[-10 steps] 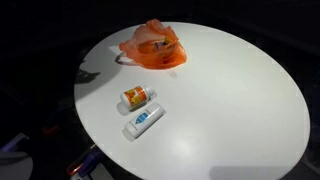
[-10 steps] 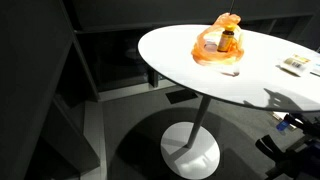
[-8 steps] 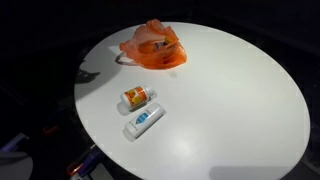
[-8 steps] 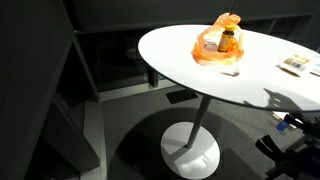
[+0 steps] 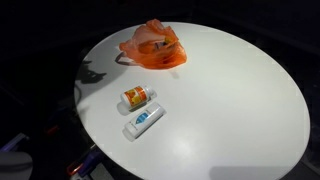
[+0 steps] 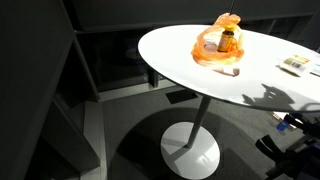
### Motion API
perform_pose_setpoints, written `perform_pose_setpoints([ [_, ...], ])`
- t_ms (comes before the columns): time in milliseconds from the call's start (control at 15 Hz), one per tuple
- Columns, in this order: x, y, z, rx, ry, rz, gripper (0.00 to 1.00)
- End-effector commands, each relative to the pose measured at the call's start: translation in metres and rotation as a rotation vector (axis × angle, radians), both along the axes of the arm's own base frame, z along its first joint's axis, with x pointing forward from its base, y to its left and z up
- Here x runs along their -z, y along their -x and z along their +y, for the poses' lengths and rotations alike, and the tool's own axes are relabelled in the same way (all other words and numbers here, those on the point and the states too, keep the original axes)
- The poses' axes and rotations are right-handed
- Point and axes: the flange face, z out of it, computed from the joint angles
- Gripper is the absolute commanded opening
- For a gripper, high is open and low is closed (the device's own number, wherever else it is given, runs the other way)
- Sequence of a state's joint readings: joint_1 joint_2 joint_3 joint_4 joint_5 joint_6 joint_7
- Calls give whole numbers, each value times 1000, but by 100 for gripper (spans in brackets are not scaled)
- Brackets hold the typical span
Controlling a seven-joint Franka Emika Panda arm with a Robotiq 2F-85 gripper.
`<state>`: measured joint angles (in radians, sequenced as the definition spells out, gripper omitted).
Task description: Remove the yellow and brown bottle from the plastic bag and put it on the table
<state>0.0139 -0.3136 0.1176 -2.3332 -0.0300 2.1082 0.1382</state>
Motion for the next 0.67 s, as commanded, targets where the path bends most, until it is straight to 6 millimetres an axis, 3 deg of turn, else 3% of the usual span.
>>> perform_pose_setpoints([
  [0,26,-20,-9,17,-13,11,100],
  [600,96,-63,-27,26,-81,-6,100],
])
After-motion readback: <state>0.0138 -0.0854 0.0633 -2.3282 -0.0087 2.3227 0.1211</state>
